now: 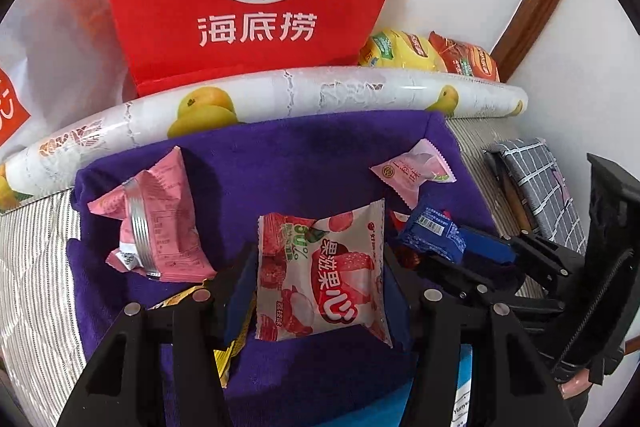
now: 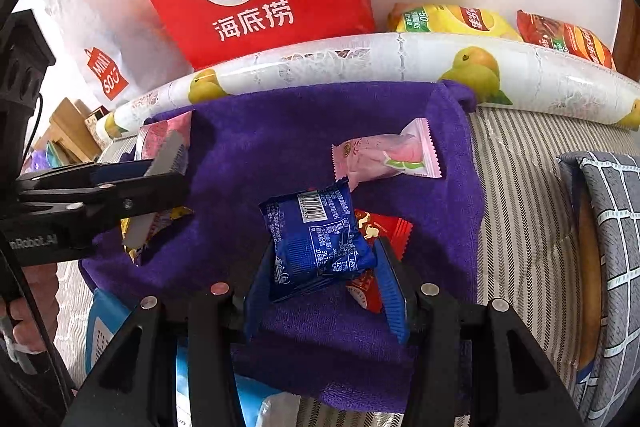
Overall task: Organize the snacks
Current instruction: 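Open both tools to drop the pink bag and blue packet onto the towel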
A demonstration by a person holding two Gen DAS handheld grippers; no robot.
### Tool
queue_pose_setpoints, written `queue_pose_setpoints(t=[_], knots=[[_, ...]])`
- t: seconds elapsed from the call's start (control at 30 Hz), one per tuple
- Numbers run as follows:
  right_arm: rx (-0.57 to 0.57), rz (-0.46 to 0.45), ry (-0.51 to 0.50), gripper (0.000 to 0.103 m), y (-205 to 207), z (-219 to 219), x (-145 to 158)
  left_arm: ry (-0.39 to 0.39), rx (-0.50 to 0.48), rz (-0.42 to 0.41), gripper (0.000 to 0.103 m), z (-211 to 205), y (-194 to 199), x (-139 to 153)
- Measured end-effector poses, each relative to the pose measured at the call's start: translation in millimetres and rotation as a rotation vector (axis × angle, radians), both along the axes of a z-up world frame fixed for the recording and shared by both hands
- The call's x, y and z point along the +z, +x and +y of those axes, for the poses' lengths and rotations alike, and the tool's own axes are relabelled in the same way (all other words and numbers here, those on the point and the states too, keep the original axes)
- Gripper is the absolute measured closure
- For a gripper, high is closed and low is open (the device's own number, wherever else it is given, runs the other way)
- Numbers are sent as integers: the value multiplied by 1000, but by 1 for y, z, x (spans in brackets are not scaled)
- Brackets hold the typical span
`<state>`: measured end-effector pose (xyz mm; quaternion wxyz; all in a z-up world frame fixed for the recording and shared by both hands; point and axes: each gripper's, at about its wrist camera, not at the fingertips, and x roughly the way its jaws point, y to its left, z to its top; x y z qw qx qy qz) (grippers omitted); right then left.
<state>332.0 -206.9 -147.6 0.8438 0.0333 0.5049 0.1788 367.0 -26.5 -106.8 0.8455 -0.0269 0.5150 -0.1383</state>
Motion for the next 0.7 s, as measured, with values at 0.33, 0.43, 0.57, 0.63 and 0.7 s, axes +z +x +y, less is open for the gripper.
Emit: queue_pose_setpoints(t=[0.33, 0.43, 0.57, 0.63, 0.7], knots=[[21, 25, -22, 37, -1, 3, -3, 5, -21, 32, 47, -7, 1, -13], [6, 10, -28, 37, -4, -1, 4, 7, -19, 43, 47, -8, 3, -16], [-39, -22, -29, 37, -14, -13, 21, 1, -24, 60, 44, -11, 5, -20], [-62, -29, -30, 37, -22, -19, 29, -7, -18, 74, 43, -12, 6, -22], [-80, -22, -34, 37, -29, -25, 34, -29, -14, 89, 40, -12, 5, -22]])
